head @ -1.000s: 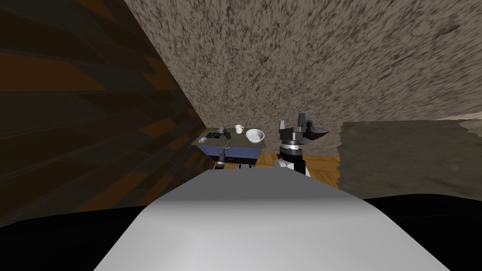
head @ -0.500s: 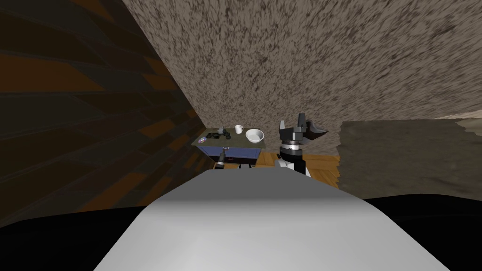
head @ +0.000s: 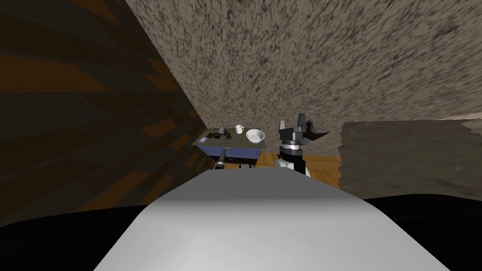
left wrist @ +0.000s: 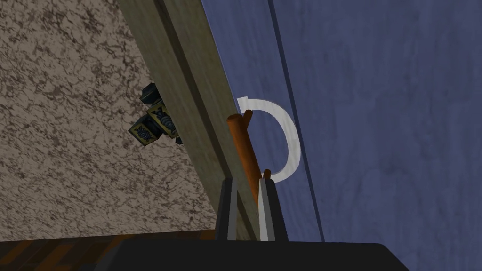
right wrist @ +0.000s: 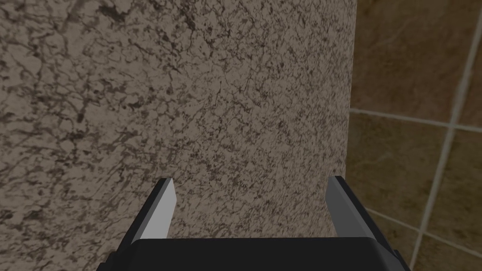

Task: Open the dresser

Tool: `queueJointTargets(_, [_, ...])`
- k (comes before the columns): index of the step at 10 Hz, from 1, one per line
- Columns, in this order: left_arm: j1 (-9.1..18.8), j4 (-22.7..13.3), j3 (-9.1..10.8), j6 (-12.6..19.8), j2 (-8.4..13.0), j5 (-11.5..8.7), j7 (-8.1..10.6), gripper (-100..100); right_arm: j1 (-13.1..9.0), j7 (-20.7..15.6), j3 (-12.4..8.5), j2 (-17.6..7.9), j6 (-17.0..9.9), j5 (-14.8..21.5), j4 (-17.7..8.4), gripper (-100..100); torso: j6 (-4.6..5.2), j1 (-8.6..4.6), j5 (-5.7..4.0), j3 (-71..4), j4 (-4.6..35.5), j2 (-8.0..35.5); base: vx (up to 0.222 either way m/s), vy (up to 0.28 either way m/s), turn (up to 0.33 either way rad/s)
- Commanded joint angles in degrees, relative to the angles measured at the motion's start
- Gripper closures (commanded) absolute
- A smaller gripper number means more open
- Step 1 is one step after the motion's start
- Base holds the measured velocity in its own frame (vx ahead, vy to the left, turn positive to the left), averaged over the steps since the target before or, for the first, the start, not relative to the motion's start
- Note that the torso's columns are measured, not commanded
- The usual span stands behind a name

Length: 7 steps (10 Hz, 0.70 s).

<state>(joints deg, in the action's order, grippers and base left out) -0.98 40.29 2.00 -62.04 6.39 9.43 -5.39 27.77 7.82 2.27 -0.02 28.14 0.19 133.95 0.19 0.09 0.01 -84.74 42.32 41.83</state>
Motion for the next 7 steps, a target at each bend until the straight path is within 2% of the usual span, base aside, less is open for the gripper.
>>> queueJointTargets(1, [0.3, 2.1, 0.03, 2.2, 0.3, -0.1, 0.50, -100, 0.0, 0.0, 0.0, 0.0, 0.0, 0.0, 0.0, 0, -0.01, 0.18, 0.11, -0.2, -0.2, -0.3, 0.011, -0.008, -0.032])
queueJointTargets(2, [0.8, 2.3, 0.07, 2.9, 0.4, -0.2, 0.66, -100, 0.0, 0.0, 0.0, 0.0, 0.0, 0.0, 0.0, 0, -0.12, 0.14, 0.08, -0.2, -0.2, -0.2, 0.034, -0.006, -0.010])
queueJointTargets(3, [0.5, 2.1, 0.03, 2.1, 0.3, -0.1, 0.49, -100, 0.0, 0.0, 0.0, 0.0, 0.0, 0.0, 0.0, 0, -0.18, 0.01, 0.03, -0.1, -0.1, 0.1, 0.021, -0.001, 0.000])
queueJointTargets(4, [-0.9, 1.7, -0.07, 0.6, 0.0, 0.1, 0.11, 100, 0.0, 0.0, 0.0, 0.0, 0.0, 0.0, 0.0, 0, -0.20, -0.07, 0.00, 0.1, 0.0, 0.4, 0.004, 0.013, 0.014])
queueJointTargets(5, [-1.4, 1.6, -0.11, 0.0, -0.1, 0.2, -0.05, 100, 0.0, 0.0, 0.0, 0.0, 0.0, 0.0, 0.0, 0, -0.21, -0.07, -0.01, 0.3, 0.0, 0.6, -0.008, 0.021, 0.012])
queueJointTargets(7, [-0.3, 2.1, -0.17, 1.3, 0.4, 0.1, 0.73, 100, 0.0, 0.0, 0.0, 0.0, 0.0, 0.0, 0.0, 0, -0.20, -0.13, -0.06, 0.2, 0.0, 0.6, -0.054, 0.005, 0.007])
